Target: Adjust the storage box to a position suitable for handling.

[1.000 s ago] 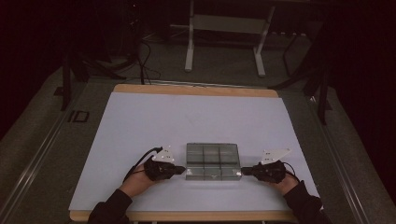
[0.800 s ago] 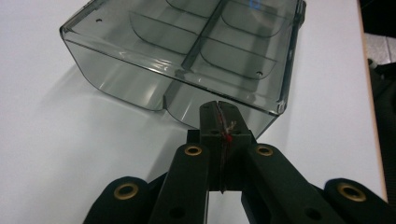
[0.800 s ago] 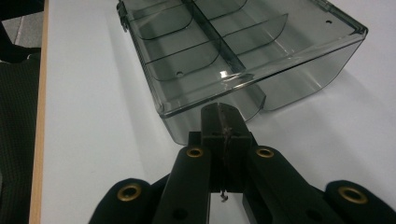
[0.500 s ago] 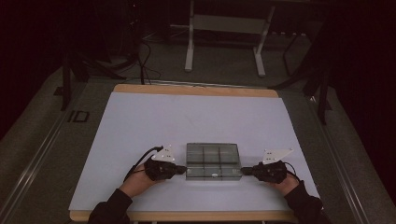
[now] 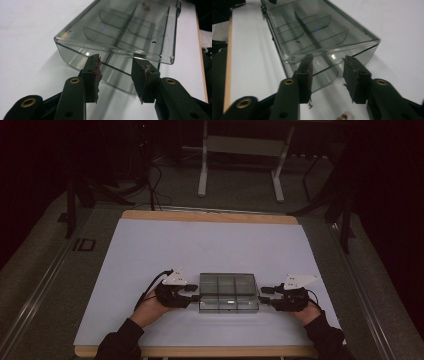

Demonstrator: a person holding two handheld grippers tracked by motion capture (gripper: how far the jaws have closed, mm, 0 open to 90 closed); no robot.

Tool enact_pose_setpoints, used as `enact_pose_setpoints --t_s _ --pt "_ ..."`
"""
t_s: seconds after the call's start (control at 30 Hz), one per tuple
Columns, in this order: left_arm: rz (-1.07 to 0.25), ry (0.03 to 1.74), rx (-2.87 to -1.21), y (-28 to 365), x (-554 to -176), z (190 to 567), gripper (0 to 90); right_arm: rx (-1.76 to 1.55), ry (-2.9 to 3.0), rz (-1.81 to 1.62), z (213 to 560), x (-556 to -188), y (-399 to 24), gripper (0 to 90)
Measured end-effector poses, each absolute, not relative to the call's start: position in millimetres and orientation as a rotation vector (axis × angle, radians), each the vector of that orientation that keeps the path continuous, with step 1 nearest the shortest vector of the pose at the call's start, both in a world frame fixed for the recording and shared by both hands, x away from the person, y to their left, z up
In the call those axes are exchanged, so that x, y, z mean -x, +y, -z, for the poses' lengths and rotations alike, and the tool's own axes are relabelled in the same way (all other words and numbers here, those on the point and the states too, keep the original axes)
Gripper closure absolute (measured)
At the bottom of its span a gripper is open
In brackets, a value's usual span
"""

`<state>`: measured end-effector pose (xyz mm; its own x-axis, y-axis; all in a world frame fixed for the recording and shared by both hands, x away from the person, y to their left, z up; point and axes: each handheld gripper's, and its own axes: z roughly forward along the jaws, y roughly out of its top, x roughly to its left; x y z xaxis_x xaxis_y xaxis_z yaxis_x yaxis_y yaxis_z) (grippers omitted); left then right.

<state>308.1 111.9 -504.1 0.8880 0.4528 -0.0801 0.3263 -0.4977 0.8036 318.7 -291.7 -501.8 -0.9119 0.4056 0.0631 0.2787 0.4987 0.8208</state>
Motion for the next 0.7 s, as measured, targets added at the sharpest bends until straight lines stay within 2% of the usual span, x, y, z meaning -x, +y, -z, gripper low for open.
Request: enact_pose_setpoints --t_s 0.37,0.7 --pt "-0.229 0.56 -2.087 110 -313 493 57.7 -0.568 2.524 -1.397 492 -325 -286 58.4" --pt "-0.285 0.563 -2.068 107 -320 488 65.4 -0.565 2.46 -1.419 485 -331 -281 64.3"
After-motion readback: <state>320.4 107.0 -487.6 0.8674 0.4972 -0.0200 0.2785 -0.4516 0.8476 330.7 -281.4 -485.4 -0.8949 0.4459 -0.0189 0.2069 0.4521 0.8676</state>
